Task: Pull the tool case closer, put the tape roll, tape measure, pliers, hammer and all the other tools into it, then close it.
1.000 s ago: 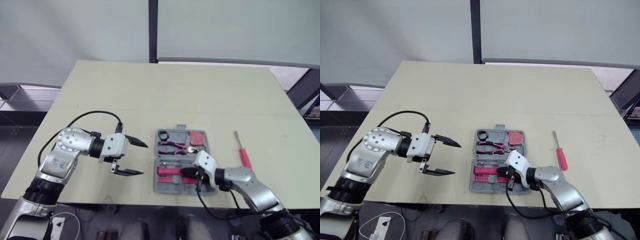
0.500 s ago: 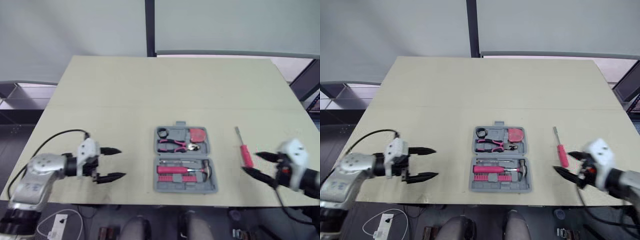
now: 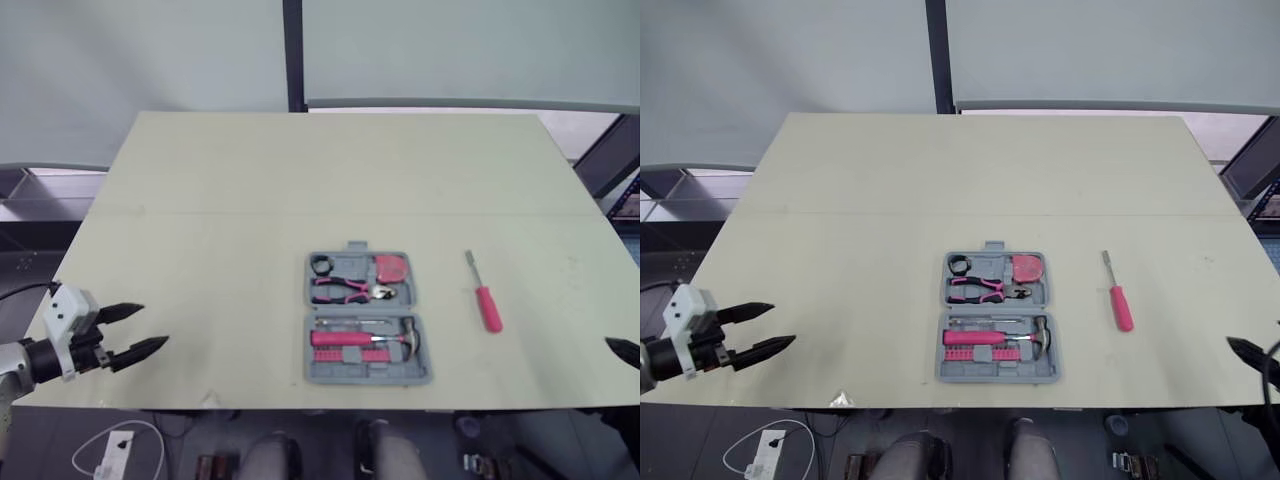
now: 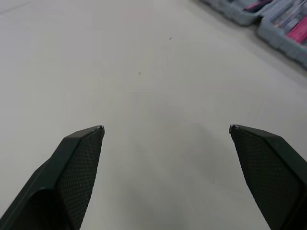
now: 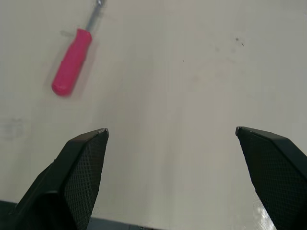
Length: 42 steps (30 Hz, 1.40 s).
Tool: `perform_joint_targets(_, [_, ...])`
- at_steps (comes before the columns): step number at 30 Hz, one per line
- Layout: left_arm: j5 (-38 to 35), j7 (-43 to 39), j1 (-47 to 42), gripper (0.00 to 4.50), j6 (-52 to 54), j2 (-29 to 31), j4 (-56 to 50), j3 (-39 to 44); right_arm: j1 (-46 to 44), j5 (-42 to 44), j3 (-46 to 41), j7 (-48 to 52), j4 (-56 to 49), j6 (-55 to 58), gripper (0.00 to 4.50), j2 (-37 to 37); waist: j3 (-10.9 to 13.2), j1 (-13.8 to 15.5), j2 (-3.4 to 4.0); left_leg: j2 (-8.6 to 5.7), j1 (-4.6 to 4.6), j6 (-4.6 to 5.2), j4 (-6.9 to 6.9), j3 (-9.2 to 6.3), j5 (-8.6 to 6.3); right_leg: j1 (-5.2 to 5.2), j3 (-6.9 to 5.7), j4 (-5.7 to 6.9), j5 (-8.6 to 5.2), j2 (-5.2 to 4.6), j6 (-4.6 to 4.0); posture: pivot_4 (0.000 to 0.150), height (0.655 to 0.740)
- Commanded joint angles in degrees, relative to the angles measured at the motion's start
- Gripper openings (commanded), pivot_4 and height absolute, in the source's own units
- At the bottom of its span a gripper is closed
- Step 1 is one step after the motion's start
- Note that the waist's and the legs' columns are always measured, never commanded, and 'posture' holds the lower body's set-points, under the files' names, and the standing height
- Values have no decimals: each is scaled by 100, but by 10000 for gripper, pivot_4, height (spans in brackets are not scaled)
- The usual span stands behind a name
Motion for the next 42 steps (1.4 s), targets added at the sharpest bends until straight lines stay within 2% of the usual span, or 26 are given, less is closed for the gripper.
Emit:
perform_joint_targets(1, [-465,35,-199,45000,471,-56,-1125,-327,-619,269,521,-694,-756,675,44889,208,0,0,1,0,0,-2,1,1,1,-4,3,5,0,-1,0,1500,7400])
perform_joint_targets(5, [-1014,163,-780,45000,1151,-100,-2239,-883,-1664,347,1250,-1730,-1213,1737,44889,656,1,20,2,-1,-12,6,1,2,14,-21,6,19,-2,1,-5,1500,7400])
perform_joint_targets(9, [-1208,131,-1395,45000,1373,-146,-2649,-1365,-2402,163,1832,-2526,-1272,2395,44889,1100,0,14,5,-6,-18,8,5,8,32,-26,5,42,-3,8,-6,1500,7400])
perform_joint_targets(15, [-1330,24,-2358,45000,1456,-367,-2787,-2025,-2917,-475,2513,-3350,-313,2260,44889,1570,1,27,4,-14,-19,17,6,25,45,-25,10,47,0,62,0,1500,7400])
perform_joint_targets(26, [-1067,-147,-2849,45000,1151,-584,-2482,-2482,-3604,-850,3111,-3314,1290,1414,44889,1807,1,-10,4,9,-10,7,1,60,50,-38,33,48,3,108,6,1500,7400])
perform_joint_targets(33, [-925,-129,-2871,45000,988,-708,-2361,-2558,-3732,-1028,3274,-3348,1690,1097,44889,1895,1,0,3,7,-13,7,4,59,50,-38,44,48,4,104,7,1500,7400])
perform_joint_targets(36, [-918,-124,-2874,45000,965,-717,-2358,-2553,-3761,-1050,3306,-3319,1783,1010,36006,1967,1,-4,3,9,-13,6,4,58,50,-38,45,47,4,106,7,1500,7400])
perform_joint_targets(38, [-900,-122,-2895,45000,954,-725,-2350,-2568,-3792,-1042,3268,-3342,1935,949,26840,2014,1,-6,3,9,-12,6,4,59,50,-38,47,48,4,106,7,1500,7400])
perform_joint_targets(42, [-888,-120,-2935,45000,965,-732,-2362,-2581,-3709,-930,3122,-3388,1800,1060,5554,2035,-1,19,0,8,-11,6,7,55,51,-33,48,48,4,103,7,1500,7400])
